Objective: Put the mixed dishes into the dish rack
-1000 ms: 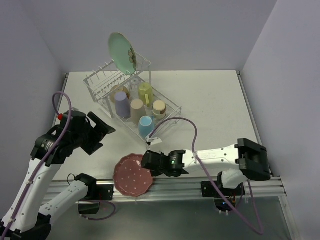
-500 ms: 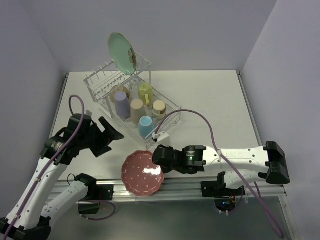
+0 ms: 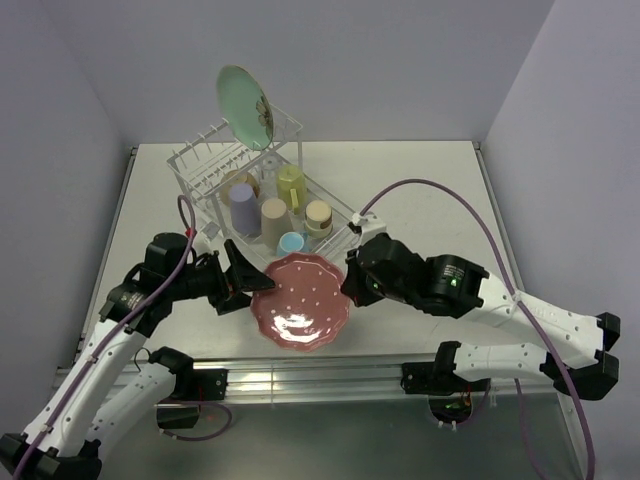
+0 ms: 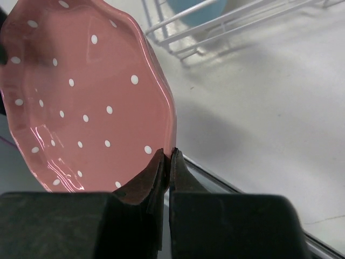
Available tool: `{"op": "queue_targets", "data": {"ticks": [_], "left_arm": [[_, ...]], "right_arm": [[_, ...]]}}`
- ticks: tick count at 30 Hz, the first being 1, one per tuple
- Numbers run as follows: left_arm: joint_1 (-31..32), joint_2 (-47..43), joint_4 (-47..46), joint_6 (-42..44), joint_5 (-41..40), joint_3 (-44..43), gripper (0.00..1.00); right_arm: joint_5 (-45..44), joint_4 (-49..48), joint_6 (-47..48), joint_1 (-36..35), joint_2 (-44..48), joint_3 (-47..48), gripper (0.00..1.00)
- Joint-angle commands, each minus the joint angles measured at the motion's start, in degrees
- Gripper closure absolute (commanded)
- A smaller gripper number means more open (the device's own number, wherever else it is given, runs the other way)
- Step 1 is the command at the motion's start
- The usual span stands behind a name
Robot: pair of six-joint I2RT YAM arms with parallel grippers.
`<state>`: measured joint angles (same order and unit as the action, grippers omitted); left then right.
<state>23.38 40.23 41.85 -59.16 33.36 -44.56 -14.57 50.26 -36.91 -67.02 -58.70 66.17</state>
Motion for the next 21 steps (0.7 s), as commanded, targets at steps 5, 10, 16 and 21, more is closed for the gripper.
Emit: {"op": "queue_targets", "data": {"ticks": [5, 10, 16, 21], "left_arm": [[0.27, -0.85, -17.05, -0.70, 16.73, 3.25, 0.04], [0.97, -0.15, -21.98, -2.71, 18.84, 2.72, 0.18], [2.20, 1.96, -25.84, -4.38, 19.02, 2.11, 0.43], [2.73, 2.66, -31.29, -6.85, 18.76, 0.97, 0.97]], "right_arm": [[9.73, -5.87, 3.94, 6.11, 1.04, 5.72, 1.00], [11.93, -7.19, 4.47, 6.38, -0.72, 8.44, 1.00], [16.14, -7.98, 5.96, 8.66, -3.09, 13.10, 1.00], [20.35, -8.86, 7.72, 9.63, -5.64, 16.27, 1.00]]}}
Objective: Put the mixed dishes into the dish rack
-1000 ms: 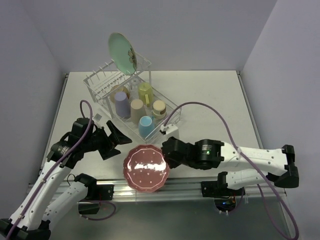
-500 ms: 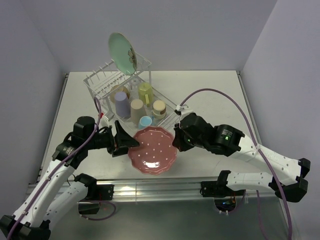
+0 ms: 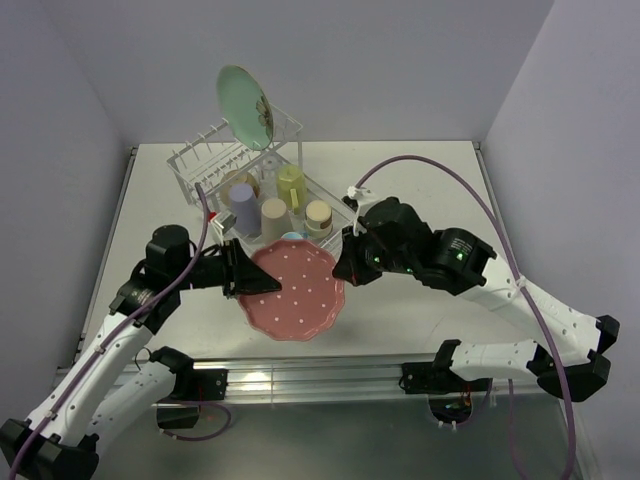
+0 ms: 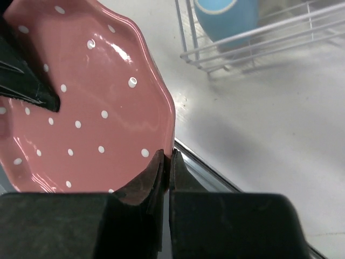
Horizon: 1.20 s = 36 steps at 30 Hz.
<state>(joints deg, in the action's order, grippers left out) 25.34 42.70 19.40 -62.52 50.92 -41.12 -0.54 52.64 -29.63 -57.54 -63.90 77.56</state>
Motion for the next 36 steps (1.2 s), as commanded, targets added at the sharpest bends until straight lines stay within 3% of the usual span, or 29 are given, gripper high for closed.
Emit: {"op": "queue_targets", "data": {"ticks": [1, 2, 3, 4, 9, 11, 17, 20, 22, 24, 25, 26, 27, 28, 30, 31, 33, 34, 36], "left_arm": [[0.85, 0.11, -9.03, -3.48, 0.94, -3.86, 1.00], [0.85, 0.11, -9.37, -3.48, 0.77, -4.31, 1.00], [0.85, 0.02, -9.99, -3.57, 0.76, -5.01, 1.00], [0.85, -0.24, -10.60, -3.57, 0.24, -6.24, 1.00], [0.76, -1.30, -14.21, -4.02, -0.38, -8.70, 1.00], [0.76, -1.48, -15.09, -3.84, -0.47, -9.24, 1.00], [0.76, -1.65, -23.59, -6.38, 1.90, -10.20, 1.00], [0.85, -1.74, -27.99, -8.40, 3.57, -10.03, 1.00], [0.85, -1.57, -28.97, -9.02, 4.19, -10.38, 1.00], [0.76, -1.65, -27.94, -7.98, 3.93, -11.60, 1.00], [0.76, -1.65, -25.92, -7.01, 2.97, -12.57, 0.96], [0.59, -1.65, -23.03, -5.61, 1.92, -13.53, 0.84], [0.50, -1.48, -16.21, -2.72, -0.44, -15.98, 0.64], [0.32, -0.95, -12.41, 0.44, -2.03, -19.05, 0.34], [0.23, -0.08, -0.32, 3.97, -9.46, -23.02, 0.18], [0.23, 0.45, 4.37, 5.55, -13.35, -25.65, 0.01], [0.23, 2.12, 13.16, 9.25, -21.78, -33.73, 0.01], [0.23, 2.82, 22.26, 9.61, -32.53, -36.98, 0.01], [0.23, 3.79, 30.22, 7.86, -43.83, -44.72, 0.01]], "right_arm": [[7.73, -11.42, 1.32, 1.19, -0.70, 4.97, 0.99], [9.57, -11.77, 1.59, 1.81, -1.05, 4.88, 0.86], [12.89, -12.38, 1.76, 2.51, -1.14, 4.71, 0.65], [14.67, -12.74, 2.03, 3.04, -1.23, 4.45, 0.37], [27.13, -17.38, 3.26, 4.28, -1.40, 3.04, 0.02], [29.35, -18.54, 2.82, 4.36, -1.75, 3.04, 0.00], [43.90, -24.33, 1.07, 6.21, -3.25, 1.11, 0.11], [49.91, -29.60, -1.74, 7.44, -3.34, -1.43, 0.25], [51.86, -32.86, -3.50, 7.88, -3.42, -2.32, 0.54], [52.57, -33.40, -4.03, 8.23, -4.04, -2.33, 1.00], [52.31, -33.22, -3.86, 8.67, -4.21, -2.15, 1.00], [51.87, -33.04, -3.42, 8.76, -4.56, -1.63, 1.00], [49.43, -31.39, -1.94, 8.93, -4.74, -1.01, 1.00], [48.36, -29.89, -0.10, 9.37, -5.18, 0.47, 1.00], [42.94, -27.17, 2.53, 9.81, -6.14, 2.76, 1.00], [40.81, -25.76, 4.12, 9.90, -7.54, 5.73, 1.00], [32.15, -21.19, 9.40, 9.90, -9.39, 9.17, 1.00], [29.39, -20.39, 10.80, 9.90, -10.97, 11.89, 1.00], [23.33, -21.78, 13.71, 10.08, -11.68, 13.40, 1.00]]}}
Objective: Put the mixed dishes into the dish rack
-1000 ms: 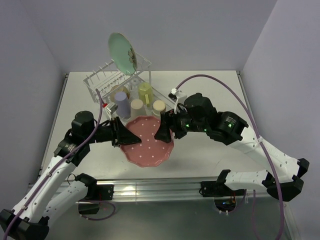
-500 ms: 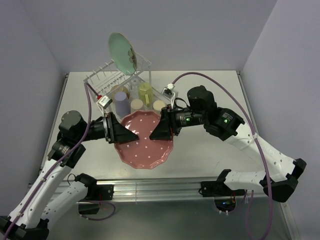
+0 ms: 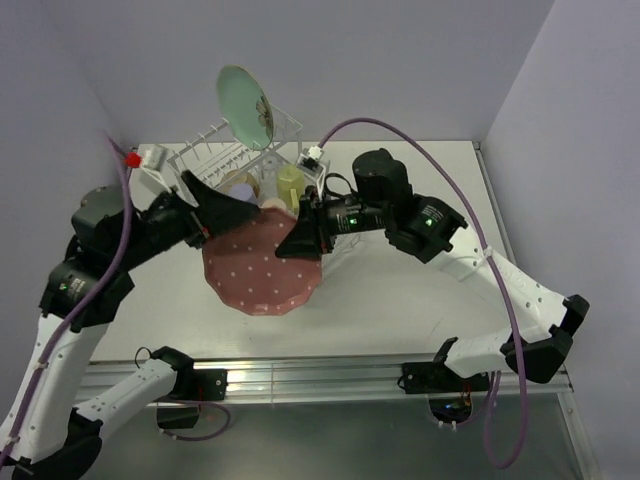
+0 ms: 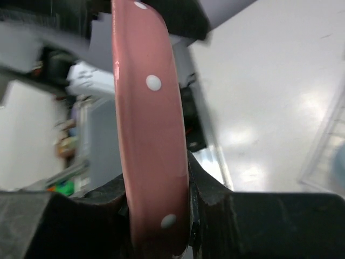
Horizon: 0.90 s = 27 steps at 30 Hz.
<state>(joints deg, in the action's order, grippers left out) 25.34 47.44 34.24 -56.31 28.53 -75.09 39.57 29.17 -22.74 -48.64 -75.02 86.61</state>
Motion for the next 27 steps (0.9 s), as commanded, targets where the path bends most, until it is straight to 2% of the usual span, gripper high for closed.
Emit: {"op": "queue_targets", "data": {"ticks": [1, 3, 5, 8, 9, 11, 15, 20, 22, 27], "left_arm": [[0.23, -1.12, 19.94, 0.69, -29.25, -12.43, 0.01], [0.23, -3.13, 22.96, -2.65, -38.16, -14.91, 0.01], [0.23, -5.68, 25.43, -6.94, -48.42, -13.69, 0.01], [0.23, -11.65, 25.53, -11.43, -58.11, -10.18, 0.01], [0.23, -14.45, 25.27, -12.32, -59.11, -9.03, 0.01], [0.23, -16.67, 23.86, -12.51, -59.91, -5.79, 0.01], [0.23, -18.00, 22.97, -10.40, -56.14, -3.05, 0.01], [0.23, -17.82, 21.66, -9.34, -51.83, 1.68, 0.02], [0.23, -18.26, 21.22, -10.13, -50.86, 3.10, 0.03], [0.15, -18.88, 21.22, -11.89, -49.80, 6.62, 0.05]], "right_arm": [[-20.90, 0.46, 7.70, 1.27, -1.26, 5.32, 1.00], [-25.22, -3.06, 9.99, 1.62, -2.40, 6.55, 1.00], [-29.44, -5.86, 12.70, 1.62, -5.47, 9.71, 1.00], [-35.58, -9.37, 16.40, 1.62, -10.22, 14.63, 1.00], [-37.01, -10.44, 17.20, 1.53, -11.36, 15.95, 1.00], [-39.21, -14.03, 20.26, 1.53, -14.70, 19.64, 1.00], [-42.99, -17.39, 25.90, 1.44, -21.46, 29.21, 1.00], [-44.49, -13.71, 30.64, 1.36, -33.51, 50.74, 1.00], [-45.28, -14.75, 31.18, 1.27, -35.71, 54.00, 1.00], [-46.86, -21.52, 32.76, 1.27, -37.90, 51.38, 1.00]]}}
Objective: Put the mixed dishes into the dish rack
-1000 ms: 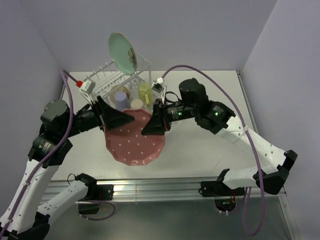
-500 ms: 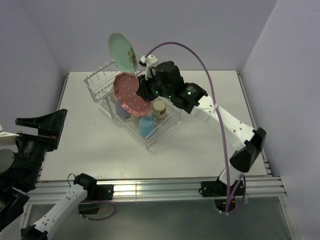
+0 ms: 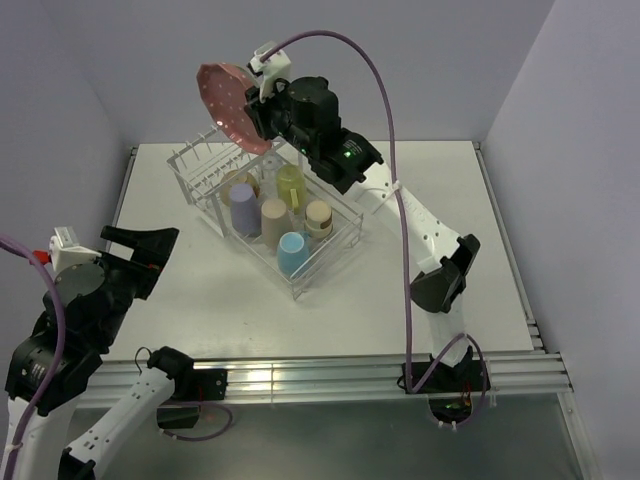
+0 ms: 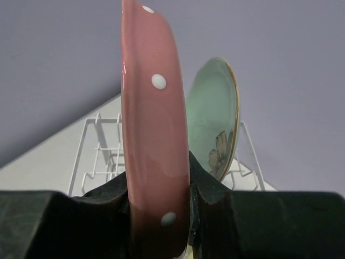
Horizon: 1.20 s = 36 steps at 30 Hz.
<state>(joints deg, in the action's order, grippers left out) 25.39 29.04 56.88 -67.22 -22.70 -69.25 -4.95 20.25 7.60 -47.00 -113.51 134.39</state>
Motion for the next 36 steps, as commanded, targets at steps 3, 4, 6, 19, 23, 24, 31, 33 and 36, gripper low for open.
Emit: {"op": "queue_targets", "data": {"ticks": [3, 4, 6, 19, 23, 24, 31, 33, 36], "left_arm": [[0.19, -1.00, -0.28, -1.95, 0.90, 1.31, 0.07], [0.19, -1.26, -0.02, -2.21, 0.64, 1.49, 0.07], [0.10, -2.40, -0.54, -2.65, 0.29, 2.45, 0.08], [0.19, -4.34, -0.19, -4.50, 0.55, 4.39, 0.10], [0.19, -4.95, 0.42, -4.93, 0.37, 4.74, 0.10], [0.19, -5.22, 0.51, -5.02, 0.37, 4.92, 0.10], [0.19, -5.22, 0.77, -5.47, 0.37, 5.27, 0.09], [0.19, -4.96, 2.17, -5.99, -0.50, 4.66, 0.09], [0.19, -5.04, 1.92, -5.64, -1.12, 4.57, 0.09]], "right_arm": [[-3.75, -15.23, 2.42, -0.63, -0.39, 2.12, 1.00], [-4.10, -16.46, 2.77, -0.89, -0.31, 1.15, 1.00], [-5.24, -19.45, 4.09, -1.51, -0.83, 0.00, 1.00], [-5.77, -19.90, 6.03, -2.30, -6.10, 3.25, 1.00], [-5.86, -21.64, 6.47, -2.57, -6.72, 2.99, 1.00], [-5.86, -21.57, 6.64, -2.65, -7.24, 3.42, 1.00], [-6.30, -21.04, 7.00, -2.74, -9.79, 5.27, 1.00], [-7.09, -21.65, 6.73, -2.74, -10.32, 4.57, 1.00], [-7.44, -21.74, 7.08, -3.09, -11.55, 5.27, 1.00]]}}
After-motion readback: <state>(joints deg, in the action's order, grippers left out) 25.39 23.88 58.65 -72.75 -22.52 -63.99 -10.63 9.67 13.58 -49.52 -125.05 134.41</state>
